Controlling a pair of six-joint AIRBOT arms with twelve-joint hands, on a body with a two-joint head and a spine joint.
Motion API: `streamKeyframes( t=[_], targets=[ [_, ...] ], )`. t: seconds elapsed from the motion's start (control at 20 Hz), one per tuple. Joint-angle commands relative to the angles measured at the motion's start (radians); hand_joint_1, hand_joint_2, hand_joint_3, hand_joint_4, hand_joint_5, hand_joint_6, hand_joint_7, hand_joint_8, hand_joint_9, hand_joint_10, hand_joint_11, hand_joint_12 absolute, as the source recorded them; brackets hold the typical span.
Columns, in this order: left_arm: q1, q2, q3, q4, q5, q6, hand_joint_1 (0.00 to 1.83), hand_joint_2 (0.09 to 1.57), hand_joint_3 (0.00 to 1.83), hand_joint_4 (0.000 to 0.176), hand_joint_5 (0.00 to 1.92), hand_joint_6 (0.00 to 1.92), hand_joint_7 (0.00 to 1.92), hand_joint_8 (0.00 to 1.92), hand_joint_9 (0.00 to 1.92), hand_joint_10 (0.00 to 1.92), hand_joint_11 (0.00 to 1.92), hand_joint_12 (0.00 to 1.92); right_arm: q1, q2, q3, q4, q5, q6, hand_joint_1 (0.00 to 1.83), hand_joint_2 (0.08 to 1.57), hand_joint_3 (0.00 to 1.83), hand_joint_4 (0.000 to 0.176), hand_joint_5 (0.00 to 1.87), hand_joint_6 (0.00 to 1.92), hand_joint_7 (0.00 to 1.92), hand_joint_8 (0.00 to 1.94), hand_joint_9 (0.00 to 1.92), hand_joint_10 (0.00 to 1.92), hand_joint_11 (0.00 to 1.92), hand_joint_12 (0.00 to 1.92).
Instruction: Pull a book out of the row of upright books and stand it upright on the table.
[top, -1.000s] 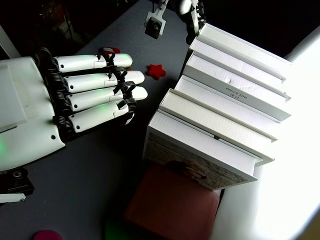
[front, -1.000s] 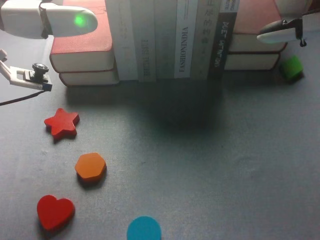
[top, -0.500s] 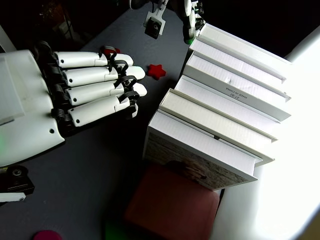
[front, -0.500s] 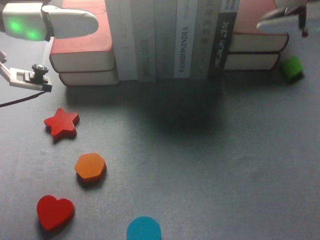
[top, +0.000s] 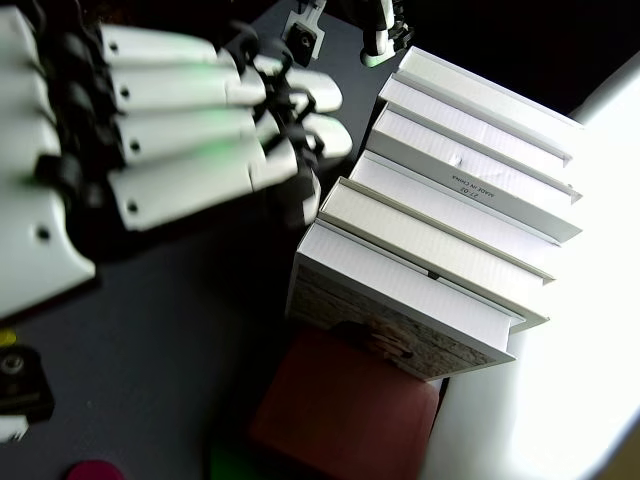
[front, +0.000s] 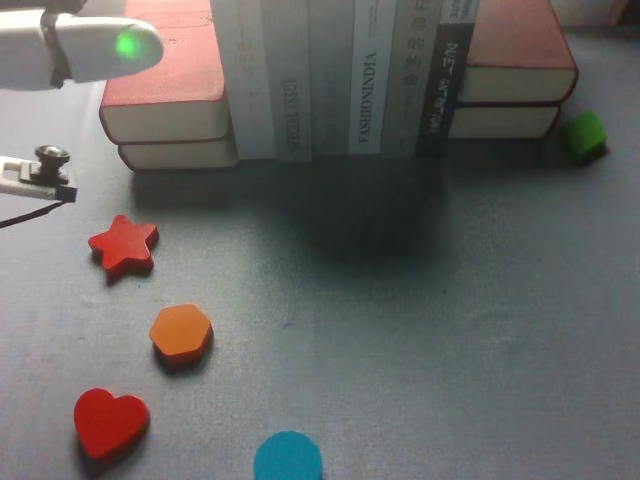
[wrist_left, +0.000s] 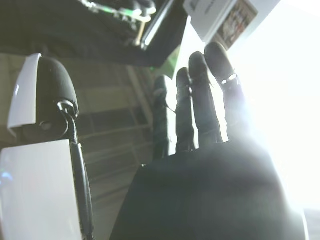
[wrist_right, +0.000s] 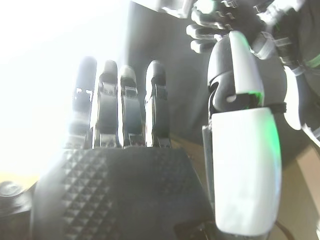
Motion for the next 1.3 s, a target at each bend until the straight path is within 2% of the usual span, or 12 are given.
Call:
streamKeyframes(
  t=[0.0, 0.15, 0.2, 0.25, 0.35, 0.45, 0.5, 0.7, 0.85, 0.9, 1.05, 1.25],
  targets=[
    [-0.013, 0.007, -0.005, -0.078, -0.107, -0.009, 1.00, 0.97, 0.00, 0.042, 0.34, 0.01, 0.28, 0.01, 0.33, 0.02, 0.00, 1.22, 0.021, -0.001, 0.002, 0.040, 0.042, 0.000, 0.97, 1.04, 0.00, 0.073, 0.41, 0.00, 0.23, 0.00, 0.26, 0.15, 0.00, 1.49],
    [-0.024, 0.005, -0.004, -0.071, -0.108, -0.009, 1.02, 0.98, 0.00, 0.058, 0.38, 0.01, 0.28, 0.00, 0.33, 0.01, 0.00, 1.36, 0.042, -0.016, 0.021, 0.014, 0.007, 0.000, 0.91, 1.05, 0.00, 0.129, 0.39, 0.00, 0.19, 0.00, 0.23, 0.09, 0.00, 1.35],
    [-0.027, 0.004, -0.004, -0.068, -0.106, -0.009, 1.02, 0.98, 0.00, 0.058, 0.38, 0.01, 0.28, 0.00, 0.33, 0.01, 0.00, 1.36, 0.049, -0.024, 0.028, 0.005, -0.002, 0.000, 0.91, 1.05, 0.00, 0.129, 0.39, 0.00, 0.19, 0.00, 0.23, 0.09, 0.00, 1.35],
    [-0.029, 0.002, -0.003, -0.063, -0.103, -0.009, 1.02, 0.97, 0.00, 0.051, 0.37, 0.01, 0.28, 0.00, 0.33, 0.02, 0.00, 1.36, 0.060, -0.034, 0.035, -0.013, -0.016, 0.000, 0.89, 1.05, 0.00, 0.150, 0.40, 0.00, 0.20, 0.00, 0.23, 0.09, 0.00, 1.58],
    [-0.033, -0.001, 0.000, -0.060, -0.102, -0.009, 1.01, 0.95, 0.00, 0.029, 0.37, 0.00, 0.30, 0.01, 0.36, 0.03, 0.00, 1.42, 0.072, -0.052, 0.044, -0.045, -0.042, 0.001, 0.84, 1.03, 0.00, 0.089, 0.36, 0.00, 0.16, 0.00, 0.21, 0.05, 0.00, 1.17],
    [-0.037, -0.002, 0.000, -0.058, -0.102, -0.009, 1.03, 0.95, 0.00, 0.023, 0.37, 0.00, 0.32, 0.01, 0.38, 0.03, 0.00, 1.43, 0.076, -0.062, 0.050, -0.064, -0.057, 0.003, 0.83, 1.03, 0.00, 0.092, 0.38, 0.00, 0.16, 0.00, 0.20, 0.04, 0.00, 1.11],
    [-0.039, -0.003, 0.001, -0.054, -0.101, -0.009, 1.07, 0.96, 0.00, 0.028, 0.40, 0.01, 0.35, 0.02, 0.41, 0.04, 0.00, 1.45, 0.076, -0.070, 0.058, -0.070, -0.063, 0.008, 0.81, 1.09, 0.01, 0.139, 0.37, 0.00, 0.07, 0.00, 0.13, 0.01, 0.00, 0.88],
    [-0.048, -0.006, 0.004, -0.048, -0.099, -0.009, 1.08, 0.97, 0.00, 0.012, 0.39, 0.00, 0.36, 0.01, 0.42, 0.04, 0.00, 1.52, 0.077, -0.100, 0.090, -0.119, -0.072, 0.066, 0.79, 1.11, 0.00, 0.130, 0.36, 0.00, 0.10, 0.00, 0.08, 0.01, 0.00, 0.46],
    [-0.062, -0.015, 0.010, -0.034, -0.095, -0.009, 1.09, 0.97, 0.00, 0.007, 0.37, 0.00, 0.35, 0.00, 0.41, 0.04, 0.00, 1.47, 0.078, -0.148, 0.121, -0.175, -0.088, 0.094, 0.77, 1.10, 0.00, 0.130, 0.36, 0.00, 0.11, 0.00, 0.14, 0.02, 0.00, 1.00],
    [-0.070, -0.017, 0.012, -0.027, -0.093, -0.009, 1.10, 0.97, 0.00, 0.006, 0.37, 0.00, 0.35, 0.00, 0.41, 0.03, 0.00, 1.43, 0.078, -0.161, 0.129, -0.185, -0.094, 0.094, 0.79, 1.10, 0.00, 0.115, 0.37, 0.01, 0.12, 0.00, 0.14, 0.03, 0.00, 1.14],
    [-0.072, -0.018, 0.013, -0.023, -0.093, -0.009, 1.08, 0.97, 0.00, 0.000, 0.38, 0.00, 0.37, 0.01, 0.43, 0.04, 0.00, 1.43, 0.078, -0.194, 0.153, -0.198, -0.098, 0.097, 0.78, 1.07, 0.00, 0.119, 0.38, 0.01, 0.16, 0.01, 0.15, 0.03, 0.00, 1.17],
    [-0.086, -0.024, 0.015, -0.014, -0.092, -0.009, 1.07, 0.97, 0.00, 0.012, 0.37, 0.00, 0.38, 0.00, 0.43, 0.03, 0.00, 1.37, 0.078, -0.226, 0.178, -0.209, -0.104, 0.100, 0.77, 1.09, 0.00, 0.126, 0.37, 0.00, 0.14, 0.00, 0.14, 0.03, 0.00, 0.75]
  ],
)
